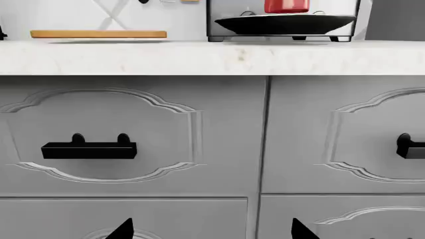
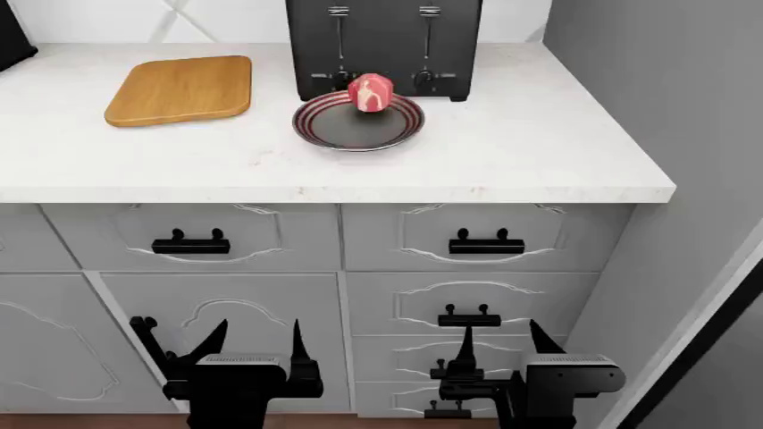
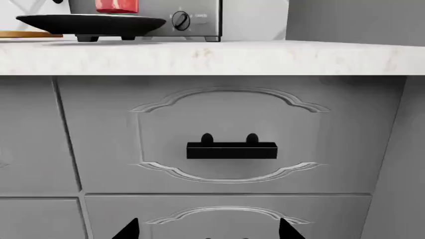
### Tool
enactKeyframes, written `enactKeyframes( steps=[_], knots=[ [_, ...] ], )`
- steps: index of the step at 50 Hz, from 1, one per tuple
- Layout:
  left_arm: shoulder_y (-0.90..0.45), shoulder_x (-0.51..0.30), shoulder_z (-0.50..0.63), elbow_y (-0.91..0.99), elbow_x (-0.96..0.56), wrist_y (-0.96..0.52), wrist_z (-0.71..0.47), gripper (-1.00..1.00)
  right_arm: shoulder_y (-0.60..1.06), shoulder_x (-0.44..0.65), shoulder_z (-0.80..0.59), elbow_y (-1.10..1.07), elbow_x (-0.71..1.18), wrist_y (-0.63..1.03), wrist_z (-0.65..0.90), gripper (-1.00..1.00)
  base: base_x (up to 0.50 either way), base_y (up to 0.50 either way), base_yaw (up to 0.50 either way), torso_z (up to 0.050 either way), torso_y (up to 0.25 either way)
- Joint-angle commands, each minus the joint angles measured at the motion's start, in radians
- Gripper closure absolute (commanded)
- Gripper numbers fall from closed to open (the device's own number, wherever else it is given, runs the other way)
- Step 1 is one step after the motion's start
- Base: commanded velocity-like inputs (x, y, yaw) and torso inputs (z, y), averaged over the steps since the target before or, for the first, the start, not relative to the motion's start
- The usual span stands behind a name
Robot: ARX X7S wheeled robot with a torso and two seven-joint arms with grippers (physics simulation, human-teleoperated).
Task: Pick the steak from the plate and place it on the cutting board. Then pick the condiment bottle from the cabinet and place it next to the cutting board.
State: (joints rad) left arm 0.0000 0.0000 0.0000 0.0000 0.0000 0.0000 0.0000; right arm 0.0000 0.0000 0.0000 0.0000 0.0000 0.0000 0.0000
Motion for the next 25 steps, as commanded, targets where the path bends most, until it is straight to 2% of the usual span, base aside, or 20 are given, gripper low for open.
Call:
enactKeyframes(
  steps=[1, 8, 12, 15, 19, 25],
  knots=[
    [0.019, -0.020, 0.017, 0.022, -0.019, 0.018, -0.010, -1.00, 0.000, 0.015, -0.023, -0.002, 0.024, 0.002, 0.010, -1.00, 0.00, 0.00, 0.00, 0.000, 0.000],
    [0.104, -0.058, 0.045, 0.116, -0.049, 0.113, 0.007, -1.00, -0.005, 0.036, -0.033, -0.001, 0.087, -0.037, 0.023, -1.00, 0.00, 0.00, 0.00, 0.007, 0.000],
    [0.133, -0.081, 0.047, 0.230, -0.122, 0.030, 0.035, -1.00, -0.017, 0.048, -0.045, -0.072, 0.097, -0.011, 0.037, -1.00, 0.00, 0.00, 0.00, 0.050, 0.000],
    [0.126, -0.111, 0.036, 0.418, -0.172, -0.104, 0.029, -1.00, -0.028, 0.067, -0.064, -0.295, 0.093, 0.123, 0.054, -1.00, 0.00, 0.00, 0.00, 0.050, 0.000],
    [0.021, -0.140, 0.009, 0.619, -0.242, -0.283, -0.005, -1.00, 0.042, 0.097, -0.073, -0.647, 0.080, 0.381, 0.091, -1.00, 0.00, 0.00, 0.00, 0.050, 0.000],
    [-0.113, -0.156, -0.039, 0.739, -0.303, -0.438, -0.068, -1.00, 0.173, 0.112, -0.131, -0.892, 0.061, 0.602, 0.109, -1.00, 0.00, 0.00, 0.00, 0.050, 0.000]
  ],
)
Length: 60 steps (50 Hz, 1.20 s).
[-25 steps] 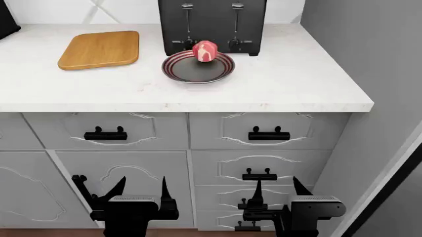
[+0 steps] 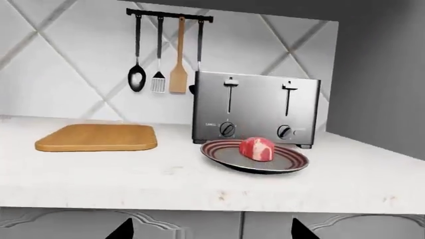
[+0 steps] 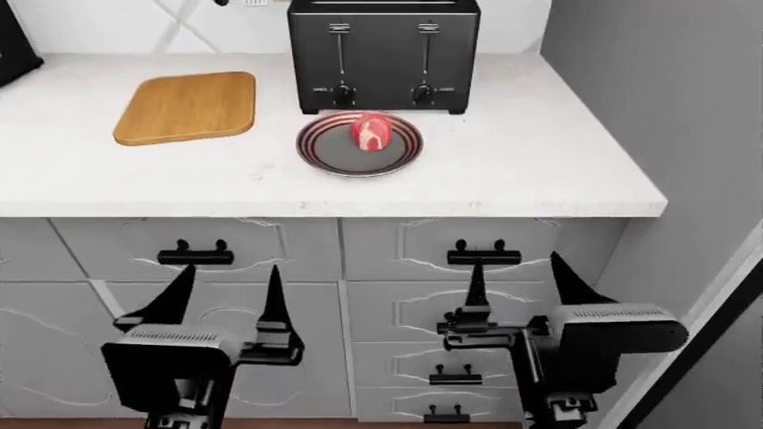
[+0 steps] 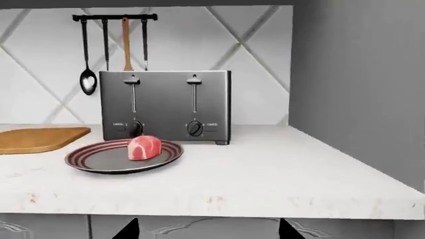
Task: Pick the steak from the plate and place it on the cutting board. Then pick the condiment bottle from the cabinet and place it next to the cutting board.
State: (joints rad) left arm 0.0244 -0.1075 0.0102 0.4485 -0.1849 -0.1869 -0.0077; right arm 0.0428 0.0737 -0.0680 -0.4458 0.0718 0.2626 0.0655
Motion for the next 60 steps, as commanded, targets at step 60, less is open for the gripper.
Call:
enactKeyframes(
  steps=[60],
  knots=[
    [-0.253, -0.173, -0.035, 0.521, -0.178, -0.469, -0.199, -1.00, 0.586, 0.778, -0.660, -0.597, 0.606, 0.151, 0.971, -1.00, 0.12, 0.37, 0.00, 0.013, 0.000]
  ],
)
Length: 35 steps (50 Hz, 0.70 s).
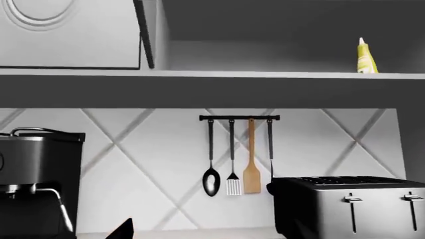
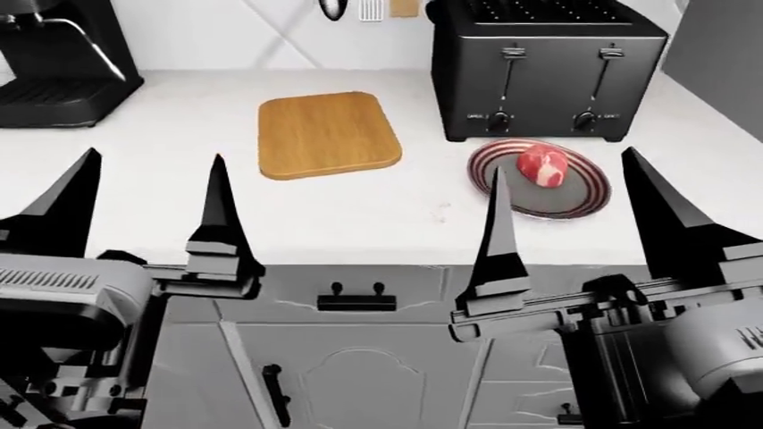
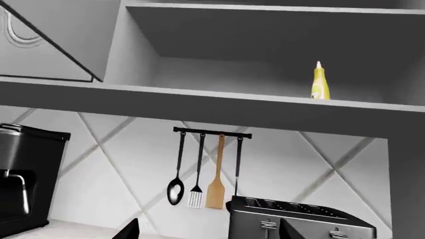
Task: Pick the steak from the plate and place it on the cutting board. Then pick the condiment bottle from the cabinet and place it next to the cutting board.
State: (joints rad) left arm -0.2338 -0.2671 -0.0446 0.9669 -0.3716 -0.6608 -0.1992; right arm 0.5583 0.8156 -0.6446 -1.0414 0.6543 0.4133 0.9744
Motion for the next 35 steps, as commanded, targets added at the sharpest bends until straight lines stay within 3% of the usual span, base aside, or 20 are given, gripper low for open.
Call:
enactKeyframes(
  steps=[1, 17, 30, 32, 35],
  knots=[
    [0.005, -0.015, 0.021, 0.003, 0.008, 0.005, -0.008, -1.00, 0.075, 0.039, -0.090, -0.001, 0.025, -0.002, 0.067, -1.00, 0.36, 0.42, 0.00, 0.000, 0.000],
    [0.001, -0.021, 0.017, 0.005, -0.014, 0.000, -0.023, -1.00, 0.147, 0.084, -0.194, 0.005, 0.021, -0.033, 0.131, -1.00, 0.47, 0.23, 0.00, 0.000, 0.000],
    [0.000, -0.038, 0.019, 0.004, -0.032, 0.005, -0.046, -1.00, 0.156, 0.106, -0.186, 0.004, 0.108, -0.073, 0.146, -1.00, 0.42, 0.21, 0.00, 0.000, 0.001],
    [-0.002, -0.041, 0.016, 0.003, -0.037, 0.005, -0.050, -1.00, 0.288, 0.201, -0.300, -0.006, 0.200, -0.146, 0.221, -1.00, 0.00, 0.00, 0.00, 0.000, 0.000],
    [-0.004, -0.046, 0.019, 0.005, -0.040, 0.006, -0.057, -1.00, 0.729, 0.355, -0.714, -0.006, 0.414, -0.274, 0.371, -1.00, 0.00, 0.00, 0.00, 0.000, 0.000]
  ],
)
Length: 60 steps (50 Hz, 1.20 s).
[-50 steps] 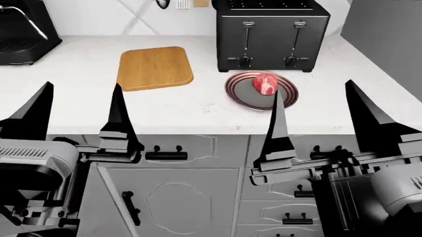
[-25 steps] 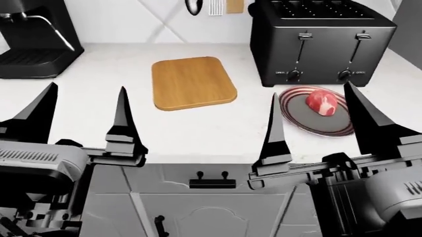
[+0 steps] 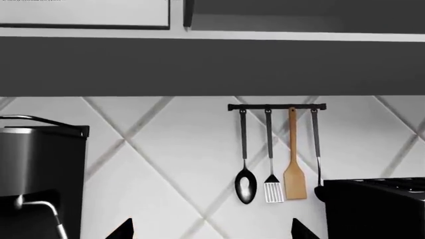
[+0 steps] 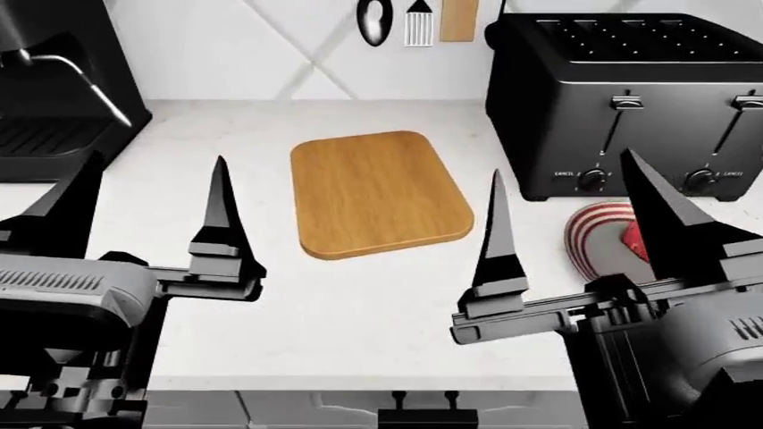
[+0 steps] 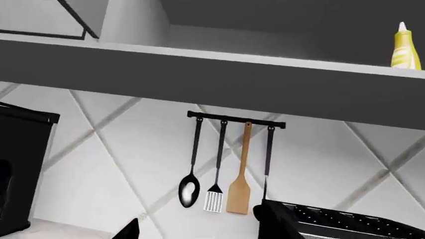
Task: Pick the steak from the plate and place it on the cutting board. Then pick the condiment bottle from the cabinet and place it next to the cutting board.
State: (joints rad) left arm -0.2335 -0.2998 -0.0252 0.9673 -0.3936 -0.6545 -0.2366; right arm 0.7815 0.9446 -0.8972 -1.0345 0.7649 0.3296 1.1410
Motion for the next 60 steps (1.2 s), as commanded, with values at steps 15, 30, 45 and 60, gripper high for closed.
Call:
enactKeyframes(
  steps=[15, 30, 45, 60],
  knots=[
    [-0.002, -0.032, 0.018, -0.019, -0.035, 0.022, -0.033, -1.00, 1.550, 0.488, -0.344, 0.277, 1.589, 0.499, 0.106, -1.00, 0.00, 0.00, 0.00, 0.000, 0.000],
    [-0.005, -0.046, 0.012, -0.022, -0.064, 0.025, -0.046, -1.00, 1.334, 0.606, -0.457, 0.456, 1.529, 0.603, -0.105, -1.00, 0.00, 0.00, 0.00, 0.000, 0.000],
    [-0.011, -0.066, 0.012, -0.016, -0.082, 0.035, -0.063, -1.00, 1.188, 0.555, -0.574, 0.639, 1.505, 0.563, -0.277, -1.00, 0.00, 0.00, 0.00, 0.000, 0.000],
    [-0.018, -0.006, -0.035, -0.055, -0.082, 0.341, 0.029, -1.00, 1.207, 0.282, -0.612, 1.131, 1.424, 0.723, -0.366, -1.00, 0.00, 0.00, 0.00, 0.000, 0.000]
  ],
)
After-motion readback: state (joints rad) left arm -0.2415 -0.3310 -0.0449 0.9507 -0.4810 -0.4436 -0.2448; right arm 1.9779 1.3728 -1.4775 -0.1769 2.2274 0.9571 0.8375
